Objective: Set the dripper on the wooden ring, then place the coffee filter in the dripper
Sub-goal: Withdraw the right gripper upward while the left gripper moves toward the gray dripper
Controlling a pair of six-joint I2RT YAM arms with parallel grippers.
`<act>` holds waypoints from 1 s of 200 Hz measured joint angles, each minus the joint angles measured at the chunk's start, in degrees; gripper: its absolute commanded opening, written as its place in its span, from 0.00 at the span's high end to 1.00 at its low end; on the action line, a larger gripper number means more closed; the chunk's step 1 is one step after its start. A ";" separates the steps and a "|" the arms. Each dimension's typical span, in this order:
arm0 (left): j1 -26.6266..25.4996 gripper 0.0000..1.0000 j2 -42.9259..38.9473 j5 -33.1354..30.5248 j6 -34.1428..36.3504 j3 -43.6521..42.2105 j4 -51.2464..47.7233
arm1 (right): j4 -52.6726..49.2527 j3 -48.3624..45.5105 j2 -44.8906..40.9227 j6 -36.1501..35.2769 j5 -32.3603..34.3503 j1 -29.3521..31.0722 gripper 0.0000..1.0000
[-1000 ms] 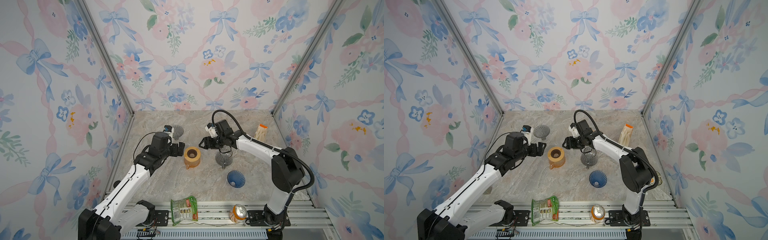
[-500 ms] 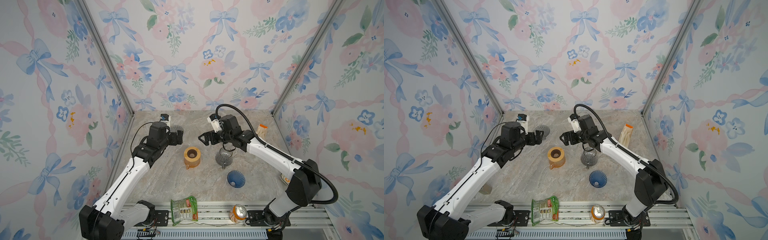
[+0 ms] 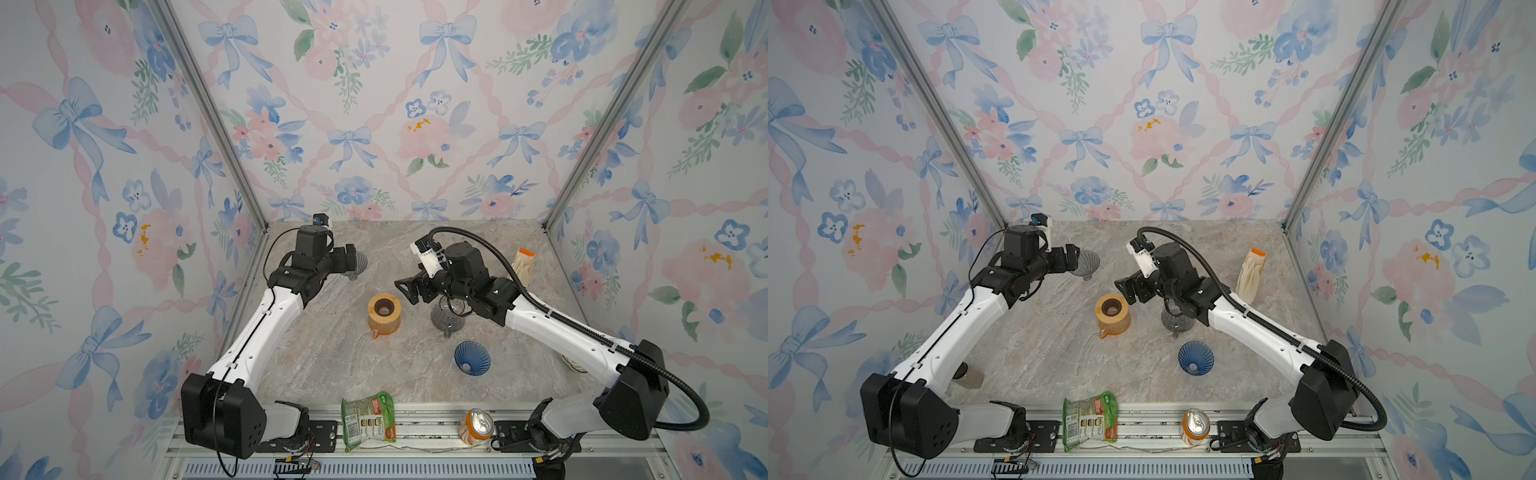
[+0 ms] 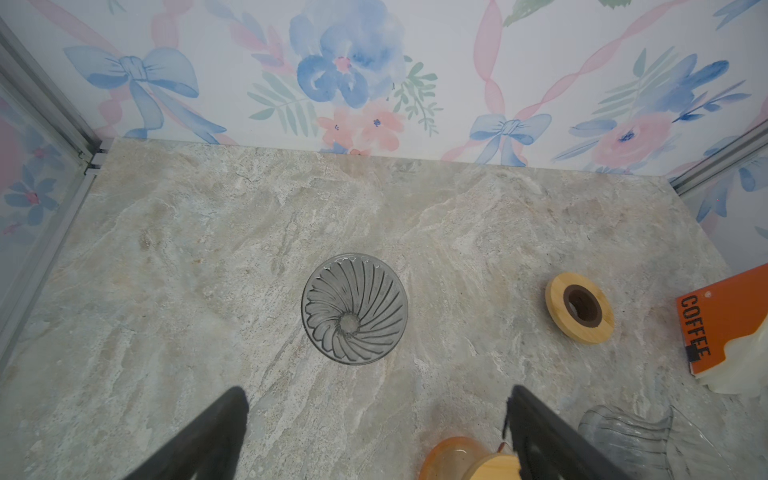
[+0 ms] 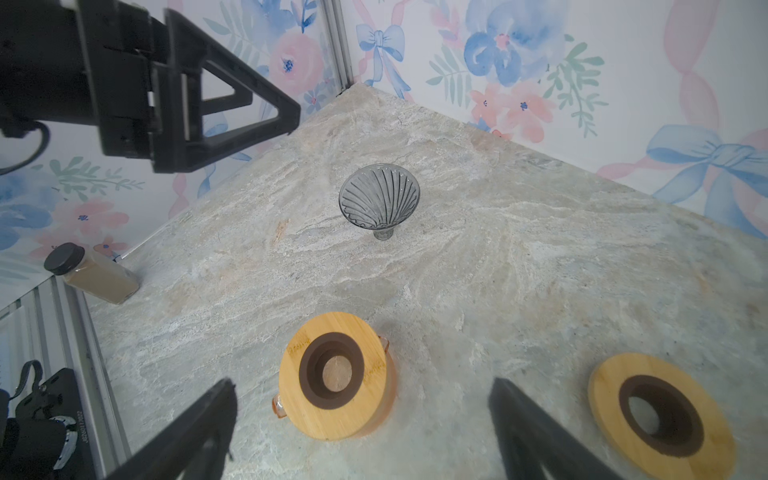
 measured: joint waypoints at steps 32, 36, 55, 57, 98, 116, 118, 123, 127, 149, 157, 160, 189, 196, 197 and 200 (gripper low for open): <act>2.03 0.04 4.59 3.02 -1.14 0.76 -0.04 | 1.36 -2.49 -1.68 -0.61 1.14 0.63 0.03; 2.21 0.04 5.05 3.28 -1.29 0.87 -0.04 | 1.53 -2.80 -1.84 -0.59 1.29 0.66 0.03; 2.80 0.05 7.32 4.31 -1.57 1.36 -0.02 | 1.88 -4.04 -2.16 -0.61 1.53 0.68 0.03; 2.84 0.05 7.56 4.42 -1.57 1.42 -0.02 | 1.88 -4.13 -2.19 -0.59 1.53 0.68 0.03; 3.91 0.10 12.35 6.82 -2.62 3.32 -0.02 | 1.97 -4.74 -2.19 -0.81 1.49 0.68 0.04; 4.66 0.11 14.10 7.52 -3.04 4.17 -0.02 | 1.97 -4.74 -2.16 -0.94 1.42 0.68 0.03; 4.72 0.12 14.25 7.56 -3.06 4.24 -0.02 | 1.97 -4.74 -2.14 -1.01 1.36 0.68 0.04; 4.87 0.12 14.58 7.72 -3.17 4.35 -0.02 | 1.99 -4.74 -2.14 -1.05 1.25 0.68 0.04; 5.05 0.12 14.78 7.82 -3.30 4.44 -0.02 | 1.97 -4.74 -2.14 -1.09 1.09 0.68 0.04; 5.62 0.13 15.28 7.96 -3.50 4.52 -0.02 | 1.97 -4.74 -2.10 -1.25 0.39 0.68 0.04; 5.90 0.13 15.30 8.24 -3.54 4.52 -0.02 | 2.01 -4.74 -1.97 -1.22 0.24 0.68 0.04; 6.05 0.13 15.32 8.35 -3.61 4.52 -0.02 | 2.01 -4.74 -1.86 -1.25 0.13 0.68 0.03; 7.37 0.15 15.85 9.03 -3.67 4.52 -0.02 | 1.99 -4.74 -0.50 -1.20 -0.33 0.68 0.03; 7.74 0.15 16.09 9.20 -3.67 4.52 -0.02 | 1.95 -4.74 -0.17 -1.20 -0.55 0.68 0.03; 7.78 0.15 16.15 9.22 -3.67 4.52 -0.02 | 1.95 -4.74 -0.13 -1.20 -0.57 0.68 0.03; 7.91 0.15 16.26 9.33 -3.67 4.52 -0.02 | 1.95 -4.74 0.02 -1.18 -0.72 0.68 0.04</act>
